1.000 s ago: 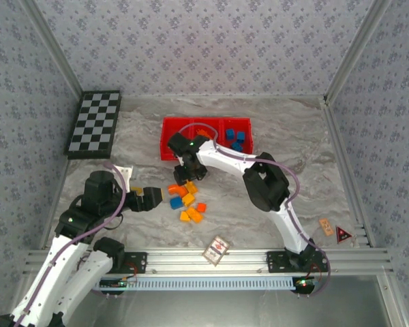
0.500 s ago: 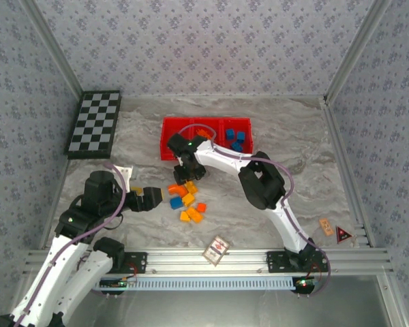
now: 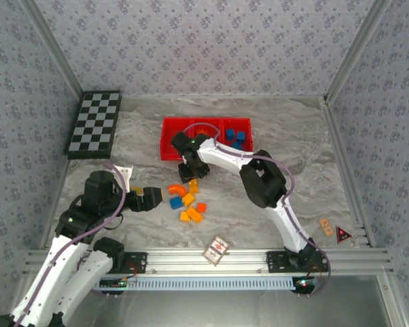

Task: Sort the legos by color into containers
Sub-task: Pick up the lego from the center of the table.

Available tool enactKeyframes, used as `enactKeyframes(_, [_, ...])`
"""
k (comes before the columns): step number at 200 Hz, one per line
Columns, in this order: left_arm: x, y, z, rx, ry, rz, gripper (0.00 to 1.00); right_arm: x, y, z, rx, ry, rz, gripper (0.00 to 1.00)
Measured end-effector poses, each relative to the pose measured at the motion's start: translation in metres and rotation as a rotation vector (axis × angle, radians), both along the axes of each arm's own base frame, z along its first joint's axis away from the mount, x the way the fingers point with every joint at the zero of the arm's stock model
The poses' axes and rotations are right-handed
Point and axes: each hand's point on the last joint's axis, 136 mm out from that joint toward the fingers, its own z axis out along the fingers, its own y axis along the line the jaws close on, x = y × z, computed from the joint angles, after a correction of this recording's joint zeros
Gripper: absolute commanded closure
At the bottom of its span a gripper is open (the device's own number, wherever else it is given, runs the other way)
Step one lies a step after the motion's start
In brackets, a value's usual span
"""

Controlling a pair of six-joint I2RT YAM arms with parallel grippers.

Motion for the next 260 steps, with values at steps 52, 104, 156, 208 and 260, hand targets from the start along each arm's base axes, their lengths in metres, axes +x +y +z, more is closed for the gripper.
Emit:
enactKeyframes(52, [0.0, 0.0, 0.0, 0.0, 0.0, 0.0, 0.0, -0.004, -0.002, -0.004, -0.015, 0.005, -0.004, 0.52])
enactKeyframes(104, [0.0, 0.0, 0.0, 0.0, 0.0, 0.0, 0.0, -0.005, -0.005, -0.007, -0.025, 0.005, -0.028, 0.6])
enactKeyframes(156, [0.0, 0.0, 0.0, 0.0, 0.0, 0.0, 0.0, -0.004, -0.007, -0.005, -0.026, -0.003, -0.053, 0.61])
enactKeyframes(208, [0.0, 0.0, 0.0, 0.0, 0.0, 0.0, 0.0, -0.005, -0.015, 0.003, -0.041, -0.012, -0.092, 0.46])
enactKeyframes(260, [0.0, 0.0, 0.0, 0.0, -0.001, 0.0, 0.0, -0.015, -0.03, 0.013, -0.029, -0.013, -0.205, 0.46])
